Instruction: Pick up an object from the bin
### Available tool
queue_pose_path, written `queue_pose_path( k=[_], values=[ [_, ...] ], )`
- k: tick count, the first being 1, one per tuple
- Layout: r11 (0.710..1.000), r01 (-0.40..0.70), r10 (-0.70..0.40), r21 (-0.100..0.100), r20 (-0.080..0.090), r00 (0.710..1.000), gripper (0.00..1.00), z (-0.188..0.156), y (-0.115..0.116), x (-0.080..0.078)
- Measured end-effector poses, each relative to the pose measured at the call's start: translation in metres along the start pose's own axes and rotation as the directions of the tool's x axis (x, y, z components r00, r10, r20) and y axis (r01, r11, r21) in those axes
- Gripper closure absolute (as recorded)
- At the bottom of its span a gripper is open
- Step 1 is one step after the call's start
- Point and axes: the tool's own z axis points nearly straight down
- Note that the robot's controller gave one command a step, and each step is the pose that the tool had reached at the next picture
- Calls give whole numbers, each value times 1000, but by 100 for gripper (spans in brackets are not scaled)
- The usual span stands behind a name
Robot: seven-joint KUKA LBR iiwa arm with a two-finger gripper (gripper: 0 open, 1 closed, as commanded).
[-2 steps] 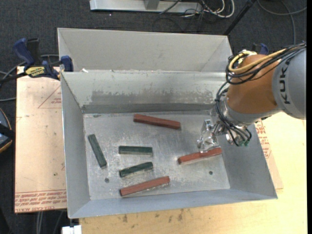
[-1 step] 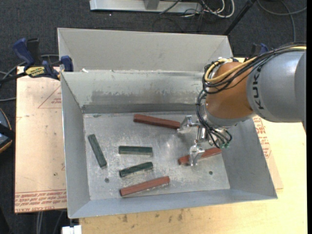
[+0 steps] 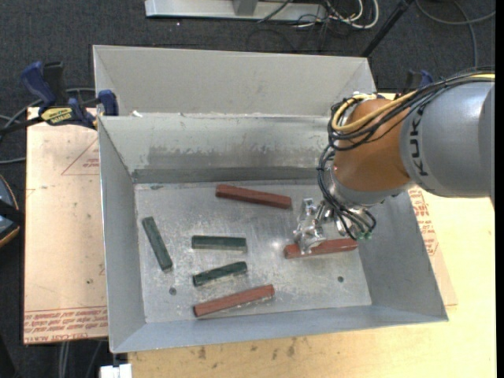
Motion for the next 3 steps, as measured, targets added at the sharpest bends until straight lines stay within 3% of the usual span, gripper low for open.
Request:
queue_pose_path(
  k=[1,2,3],
  values=[
    [1000,0,0,0,0,1000,100,0,0,0],
    [956,294,-294,-2,7,956,0,-64,7,4],
    [956,294,-294,-5,2,956,0,-61,7,5]
  ],
)
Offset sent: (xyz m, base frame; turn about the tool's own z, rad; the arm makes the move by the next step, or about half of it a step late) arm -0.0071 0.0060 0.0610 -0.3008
